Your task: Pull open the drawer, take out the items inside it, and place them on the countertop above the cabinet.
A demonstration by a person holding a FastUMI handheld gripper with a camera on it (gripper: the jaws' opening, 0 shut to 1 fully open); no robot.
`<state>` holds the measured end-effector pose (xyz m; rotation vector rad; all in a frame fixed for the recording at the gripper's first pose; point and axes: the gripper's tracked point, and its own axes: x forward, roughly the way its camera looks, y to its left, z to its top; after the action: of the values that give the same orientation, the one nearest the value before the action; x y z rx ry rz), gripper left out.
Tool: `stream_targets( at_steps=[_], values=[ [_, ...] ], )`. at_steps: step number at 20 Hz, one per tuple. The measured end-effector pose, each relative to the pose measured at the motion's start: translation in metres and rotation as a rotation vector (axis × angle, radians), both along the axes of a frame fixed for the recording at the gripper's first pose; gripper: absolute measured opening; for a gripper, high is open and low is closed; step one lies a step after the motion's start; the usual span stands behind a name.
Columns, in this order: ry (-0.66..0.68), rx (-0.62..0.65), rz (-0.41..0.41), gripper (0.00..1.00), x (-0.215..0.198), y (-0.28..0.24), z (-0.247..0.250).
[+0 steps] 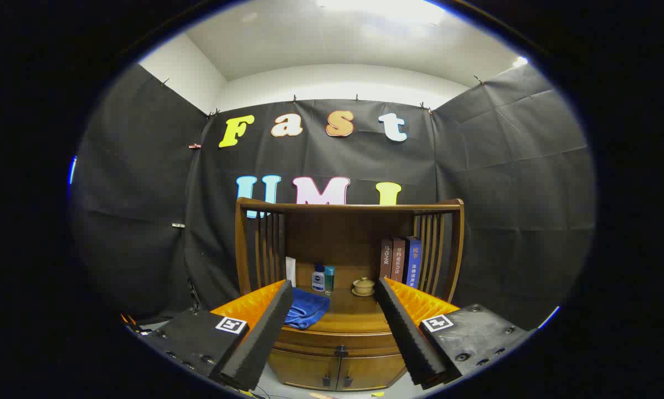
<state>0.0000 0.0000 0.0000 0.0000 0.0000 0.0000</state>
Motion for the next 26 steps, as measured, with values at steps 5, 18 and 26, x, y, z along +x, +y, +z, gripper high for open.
stream_targets(
  at_steps=[5,18,26],
  values=[
    [0.023,0.011,-0.012,0.99,0.001,-0.004,-0.006],
    [0.028,0.019,-0.052,0.99,0.003,-0.017,-0.004],
    [0.008,0.013,-0.077,0.99,0.005,-0.027,-0.001]
  ],
)
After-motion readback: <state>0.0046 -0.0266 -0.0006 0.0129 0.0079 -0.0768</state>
